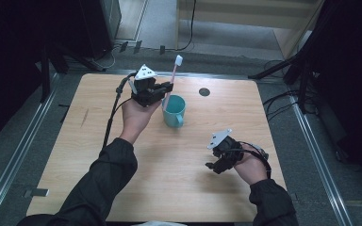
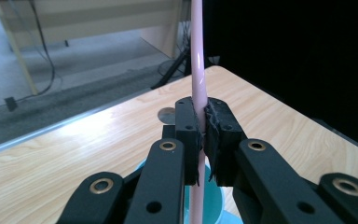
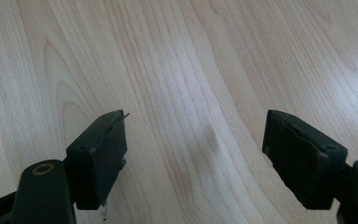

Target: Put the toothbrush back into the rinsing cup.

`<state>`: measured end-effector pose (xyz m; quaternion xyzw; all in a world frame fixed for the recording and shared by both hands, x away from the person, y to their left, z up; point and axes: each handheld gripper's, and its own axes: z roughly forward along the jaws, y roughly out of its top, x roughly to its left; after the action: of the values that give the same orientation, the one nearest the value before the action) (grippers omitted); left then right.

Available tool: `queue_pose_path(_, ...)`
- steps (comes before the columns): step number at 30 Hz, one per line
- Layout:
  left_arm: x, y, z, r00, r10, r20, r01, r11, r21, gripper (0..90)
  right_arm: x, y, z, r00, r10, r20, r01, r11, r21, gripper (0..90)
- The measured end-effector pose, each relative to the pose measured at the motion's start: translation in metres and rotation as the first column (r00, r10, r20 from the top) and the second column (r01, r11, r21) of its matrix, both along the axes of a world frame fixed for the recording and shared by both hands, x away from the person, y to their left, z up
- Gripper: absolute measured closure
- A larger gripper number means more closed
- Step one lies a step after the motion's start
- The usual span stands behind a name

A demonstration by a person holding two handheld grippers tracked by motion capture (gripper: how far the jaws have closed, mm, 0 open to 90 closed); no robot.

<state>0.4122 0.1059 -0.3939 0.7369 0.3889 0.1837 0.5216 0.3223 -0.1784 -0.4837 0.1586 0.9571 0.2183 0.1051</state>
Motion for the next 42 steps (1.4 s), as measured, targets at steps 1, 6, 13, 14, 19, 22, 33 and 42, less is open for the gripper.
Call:
queue_pose_path(1,0.002,-0.003,-0.001,1.0,-0.004,0.003,0.004,1.0,0.005,84.3,-0.001,0.0,0.0,1.0,0.003,0.002,-0.003,1.0,-0.001,21.8)
queue_pose_path(6,0.008,-0.009,-0.002,0.9999,0.0,0.011,0.0,0.9996,0.027,84.3,-0.001,0.0,0.0,1.0,0.004,0.001,-0.004,1.0,-0.002,21.7)
queue_pose_path(13,0.019,-0.02,-0.007,1.0,0.003,0.007,-0.004,0.9991,0.043,84.3,-0.001,0.0,0.0,1.0,-0.001,-0.002,0.001,1.0,0.0,21.6)
queue_pose_path(14,0.02,-0.021,-0.009,1.0,0.004,0.002,-0.004,0.9991,0.041,84.3,-0.001,0.0,0.0,1.0,-0.001,-0.002,0.001,1.0,0.0,21.6)
queue_pose_path(19,0.026,-0.025,-0.013,0.9999,0.013,-0.004,-0.013,0.9988,0.048,84.3,-0.001,0.0,0.0,1.0,0.007,0.001,-0.007,1.0,-0.003,21.6)
queue_pose_path(22,0.028,-0.027,-0.015,0.9998,0.018,-0.006,-0.018,0.9985,0.051,84.3,-0.001,0.0,0.0,1.0,0.007,0.0,-0.007,1.0,-0.003,21.6)
queue_pose_path(33,0.028,-0.028,-0.034,0.999,0.04,-0.019,-0.039,0.9968,0.07,84.2,-0.001,0.001,-0.001,0.9999,0.016,-0.003,-0.016,0.9998,-0.008,21.6)
queue_pose_path(42,0.027,-0.024,-0.048,0.9971,0.064,-0.04,-0.062,0.9965,0.057,84.2,-0.001,0.003,-0.002,0.9998,0.018,-0.01,-0.018,0.9997,-0.015,21.6)
